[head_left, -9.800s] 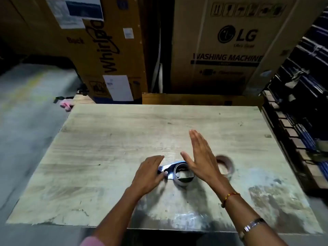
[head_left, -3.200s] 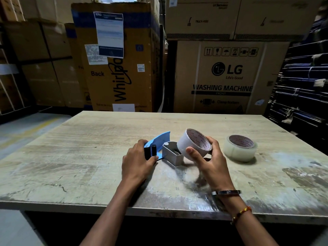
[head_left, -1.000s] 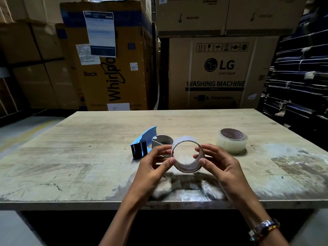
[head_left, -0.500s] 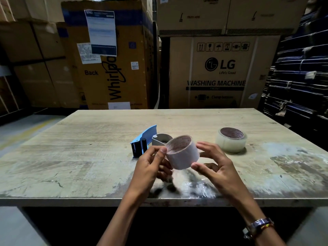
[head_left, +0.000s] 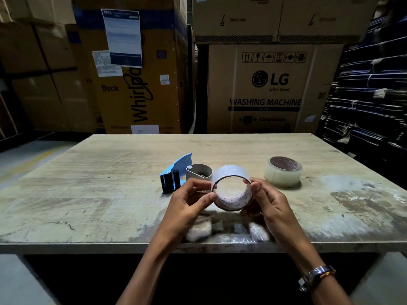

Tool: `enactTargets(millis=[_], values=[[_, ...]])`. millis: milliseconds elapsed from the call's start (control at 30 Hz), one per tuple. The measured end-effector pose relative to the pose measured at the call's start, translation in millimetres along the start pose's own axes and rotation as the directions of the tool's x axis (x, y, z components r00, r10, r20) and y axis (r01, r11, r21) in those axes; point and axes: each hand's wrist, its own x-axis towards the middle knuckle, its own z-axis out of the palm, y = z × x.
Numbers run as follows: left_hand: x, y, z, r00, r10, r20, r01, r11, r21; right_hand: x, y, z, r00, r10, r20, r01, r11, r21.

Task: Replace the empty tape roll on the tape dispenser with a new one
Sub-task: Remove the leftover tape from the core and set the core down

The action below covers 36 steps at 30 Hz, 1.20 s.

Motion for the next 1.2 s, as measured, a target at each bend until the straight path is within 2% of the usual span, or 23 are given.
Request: enactTargets(millis=[200, 467, 667, 933, 1100, 1200], values=[[-0.9, 1.7, 1.2, 0.999, -0.002, -0.041, 0.001, 1.000, -0.006, -0.2, 3.5, -3.2, 1.000, -0.014, -0.015, 0.014, 0.999, -0.031], [0.6, 2.1, 1.3, 1.000, 0.000, -0.022, -0.001, 1.000, -0.029, 1.1, 7.0, -5.2, 1.000, -0.015, -0.012, 0.014, 0.998, -0.069], [1.4, 1.0, 2.2, 1.000, -0.008, -0.014, 0.009, 0.994, 0.113, 3.0, 8.9, -4.8, 0.997, -0.080, -0.016, 0.079, 0.993, -0.092], [-0.4, 6.3, 2.5, 0.998, 0.005, -0.067, 0.011, 0.972, 0.236, 4.9, 9.0, -7.1, 0.987, -0.128, 0.100, 0.152, 0.944, -0.293], [0.5, 2.9, 1.9, 0.996, 0.024, -0.089, 0.002, 0.959, 0.283, 4.2, 11.3, -7.4, 0.990, -0.119, 0.081, 0.137, 0.950, -0.280], [1.0, -1.0, 0.9, 0.998, 0.025, -0.056, -0.003, 0.936, 0.353, 6.2, 14.3, -7.2, 0.991, -0.126, 0.045, 0.134, 0.937, -0.321]])
